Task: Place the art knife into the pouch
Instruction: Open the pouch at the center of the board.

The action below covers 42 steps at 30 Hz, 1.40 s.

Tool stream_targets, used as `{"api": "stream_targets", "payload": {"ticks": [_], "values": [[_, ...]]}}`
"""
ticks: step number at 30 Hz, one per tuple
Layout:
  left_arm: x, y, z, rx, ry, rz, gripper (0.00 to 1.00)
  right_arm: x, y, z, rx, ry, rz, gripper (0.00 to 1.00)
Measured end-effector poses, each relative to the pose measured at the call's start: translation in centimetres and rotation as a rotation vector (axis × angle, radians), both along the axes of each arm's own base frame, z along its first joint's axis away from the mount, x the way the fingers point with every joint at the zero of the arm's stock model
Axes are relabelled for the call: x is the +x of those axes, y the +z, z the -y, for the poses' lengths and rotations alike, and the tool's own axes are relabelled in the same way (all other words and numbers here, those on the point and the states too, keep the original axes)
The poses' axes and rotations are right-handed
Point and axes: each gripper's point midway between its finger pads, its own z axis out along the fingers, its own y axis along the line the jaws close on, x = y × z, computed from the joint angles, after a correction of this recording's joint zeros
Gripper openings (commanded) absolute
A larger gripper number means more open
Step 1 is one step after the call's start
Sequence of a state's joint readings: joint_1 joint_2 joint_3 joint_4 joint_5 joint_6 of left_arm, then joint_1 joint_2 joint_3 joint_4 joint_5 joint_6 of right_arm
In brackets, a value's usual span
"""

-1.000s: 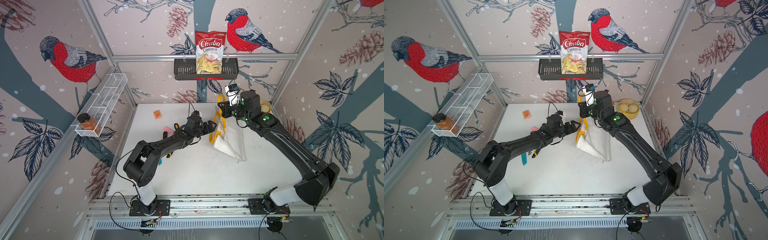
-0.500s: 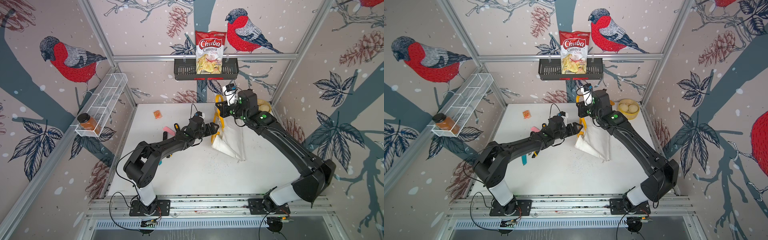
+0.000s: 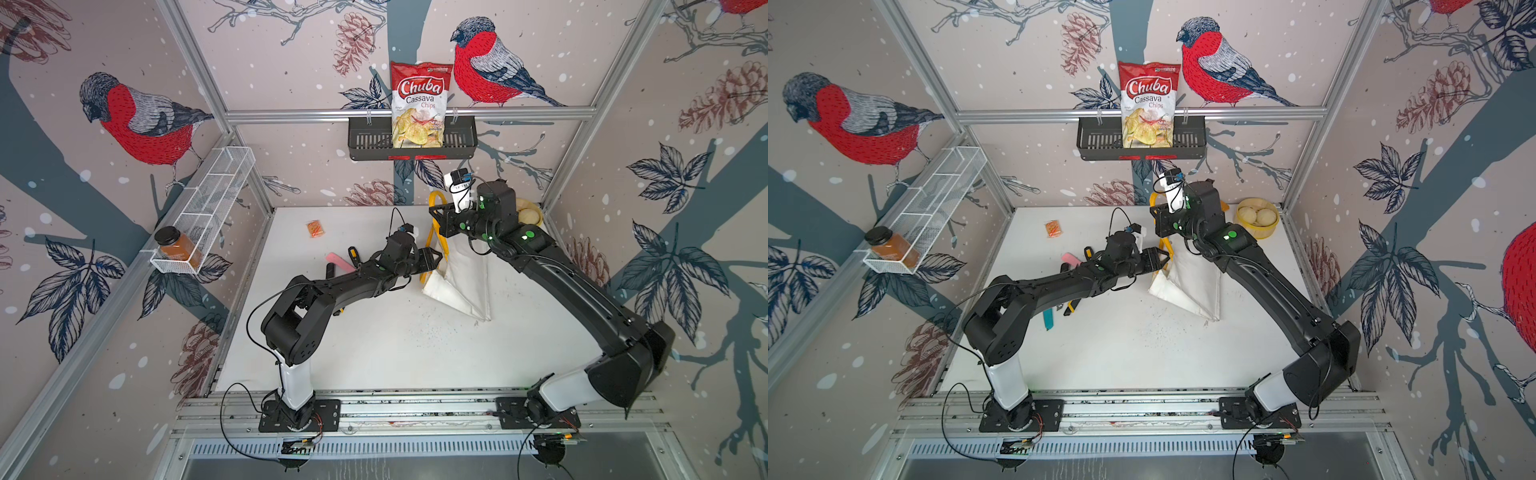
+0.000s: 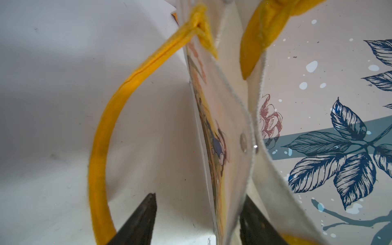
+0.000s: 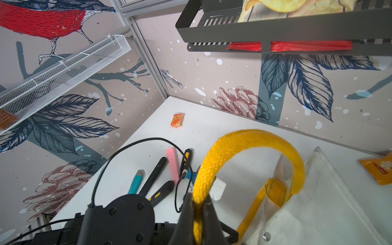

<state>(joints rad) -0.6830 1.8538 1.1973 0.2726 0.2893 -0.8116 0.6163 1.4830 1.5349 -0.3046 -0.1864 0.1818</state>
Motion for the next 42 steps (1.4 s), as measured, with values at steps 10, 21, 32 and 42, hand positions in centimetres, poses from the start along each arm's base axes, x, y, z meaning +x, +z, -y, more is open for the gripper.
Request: {"api": "stream_targets", "payload": {"ticks": [10,21,32,42], "values": [[-0.4,0.8,1.9,-0.065,-0.095,0.015,0.0,0.0,0.5,-0.9,0.015,0.029,0.009,0.0],[1.1,2.7,-2.1,0.182,-0.05,0.099,0.0,2.2,3.4,14.3,0.076,-0.418,0.042,0.0],[1.1,1.2,-10.3,0.481,0.046,0.033,0.0,0.4,1.5,25.5,0.106,-0.728,-0.015,0.0],[0.6,5.1,-6.3,0.542,-0.027,0.114,0.0,0.9,0.3,22.1,0.014,-0.639,-0.035,0.69]]}}
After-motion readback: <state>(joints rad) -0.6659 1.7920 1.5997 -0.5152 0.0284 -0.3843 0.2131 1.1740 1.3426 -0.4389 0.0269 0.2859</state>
